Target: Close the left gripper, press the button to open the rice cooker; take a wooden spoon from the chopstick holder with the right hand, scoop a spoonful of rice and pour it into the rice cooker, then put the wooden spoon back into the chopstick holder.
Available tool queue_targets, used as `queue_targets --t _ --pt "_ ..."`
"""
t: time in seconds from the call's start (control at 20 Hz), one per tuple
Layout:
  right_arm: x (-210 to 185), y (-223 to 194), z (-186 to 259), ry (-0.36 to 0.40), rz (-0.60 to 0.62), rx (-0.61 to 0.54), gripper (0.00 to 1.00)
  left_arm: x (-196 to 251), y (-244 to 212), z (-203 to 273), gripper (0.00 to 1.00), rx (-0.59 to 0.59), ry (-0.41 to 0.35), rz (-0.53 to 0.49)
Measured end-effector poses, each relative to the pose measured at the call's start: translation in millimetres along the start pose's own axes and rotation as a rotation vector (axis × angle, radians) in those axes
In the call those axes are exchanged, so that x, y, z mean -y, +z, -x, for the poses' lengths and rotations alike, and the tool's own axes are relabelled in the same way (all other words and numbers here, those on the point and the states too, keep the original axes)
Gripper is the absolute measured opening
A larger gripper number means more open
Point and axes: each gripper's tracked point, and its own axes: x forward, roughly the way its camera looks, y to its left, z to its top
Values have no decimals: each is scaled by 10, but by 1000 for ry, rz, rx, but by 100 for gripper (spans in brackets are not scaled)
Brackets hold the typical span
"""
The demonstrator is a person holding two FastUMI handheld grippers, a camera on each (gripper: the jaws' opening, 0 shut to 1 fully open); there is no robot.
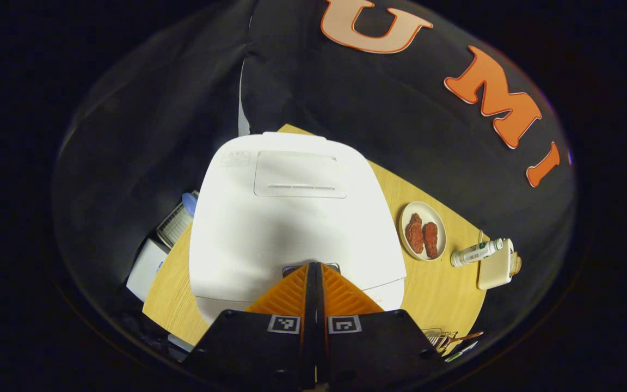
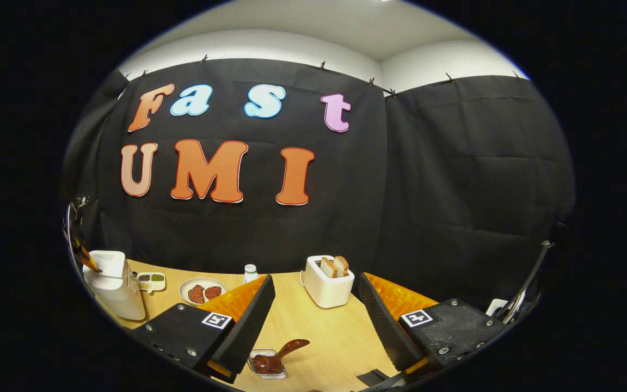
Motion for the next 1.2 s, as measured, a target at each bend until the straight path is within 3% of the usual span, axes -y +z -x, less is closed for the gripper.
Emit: queue_targets --t 0.3,0.45,0.75,0.95,1.05,1.15,1.2 --pt "19 -144 -80 41 -9 -40 97 149 576 682 5 335 0 -107" --pt "-1 -232 -126 66 -8 -61 97 297 496 909 5 396 -32 -101" --pt "-79 -490 -272 131 -28 -126 97 322 498 1634 5 647 -9 -153" --pt "-160 -727 -367 180 -46 -188 97 424 445 1958 6 732 -10 -160" --pt "-217 -871 -408 209 -48 -219 98 516 374 2097 14 762 -28 -166" --pt "-266 -1003 -441 232 -54 -251 97 572 257 2180 32 788 -5 -210" --pt "-303 -1082 -460 246 -61 -272 97 559 220 2242 48 808 22 -235"
